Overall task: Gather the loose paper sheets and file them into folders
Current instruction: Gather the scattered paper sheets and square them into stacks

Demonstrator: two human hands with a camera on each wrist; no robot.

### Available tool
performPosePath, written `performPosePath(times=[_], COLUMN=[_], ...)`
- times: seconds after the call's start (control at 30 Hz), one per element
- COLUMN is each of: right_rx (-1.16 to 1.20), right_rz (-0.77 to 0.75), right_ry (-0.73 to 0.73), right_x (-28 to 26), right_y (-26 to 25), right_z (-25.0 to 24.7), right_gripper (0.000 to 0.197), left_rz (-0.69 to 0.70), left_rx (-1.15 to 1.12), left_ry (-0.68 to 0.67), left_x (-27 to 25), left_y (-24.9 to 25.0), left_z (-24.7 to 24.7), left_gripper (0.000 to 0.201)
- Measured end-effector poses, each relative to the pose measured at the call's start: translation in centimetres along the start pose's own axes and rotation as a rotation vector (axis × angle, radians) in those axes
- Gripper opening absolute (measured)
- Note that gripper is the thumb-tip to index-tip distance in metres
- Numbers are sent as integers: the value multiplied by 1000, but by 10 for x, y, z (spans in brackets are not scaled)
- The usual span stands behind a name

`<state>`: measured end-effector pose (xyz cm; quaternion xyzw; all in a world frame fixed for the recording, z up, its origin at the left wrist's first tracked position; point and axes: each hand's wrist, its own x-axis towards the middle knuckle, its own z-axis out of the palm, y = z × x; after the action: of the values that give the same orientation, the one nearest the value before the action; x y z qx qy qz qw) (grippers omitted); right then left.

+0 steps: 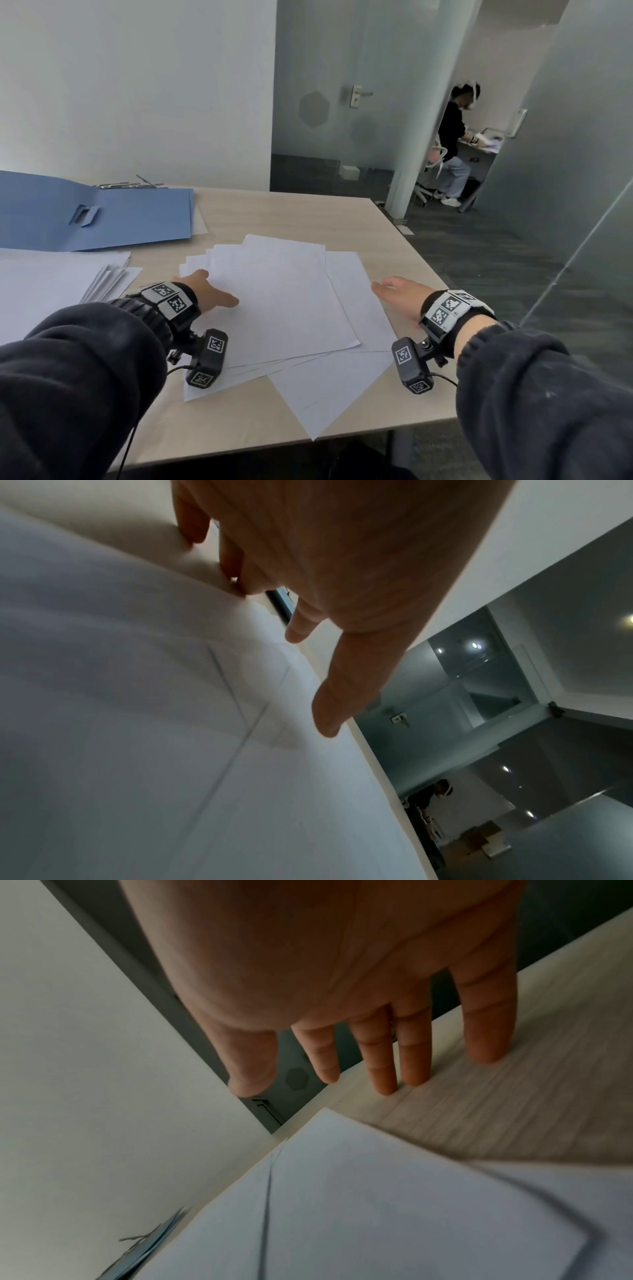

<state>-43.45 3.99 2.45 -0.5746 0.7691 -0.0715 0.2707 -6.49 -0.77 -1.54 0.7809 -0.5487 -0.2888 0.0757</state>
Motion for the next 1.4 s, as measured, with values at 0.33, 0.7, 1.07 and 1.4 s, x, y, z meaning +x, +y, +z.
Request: performPosePath(times=[0.33, 0.7, 1.07, 1.4], right_rx=[354, 492, 577, 669], right_rz=[-32, 69, 130, 175], right_ry=[-134, -128, -45, -29], right_x=[-11, -20, -19, -19], right_y=[-30, -43, -49, -61], right_z=[19, 20, 25, 31], right_gripper=[63, 64, 33, 34], left_rz=[110, 128, 72, 55], left_rx=[-239, -484, -776, -857], left_ry=[-58, -107, -60, -108], left_x=[-23, -65, -73, -72], left_y=[24, 29, 20, 17], left_z=[0, 9, 10, 12], left_gripper=[84, 45, 37, 36])
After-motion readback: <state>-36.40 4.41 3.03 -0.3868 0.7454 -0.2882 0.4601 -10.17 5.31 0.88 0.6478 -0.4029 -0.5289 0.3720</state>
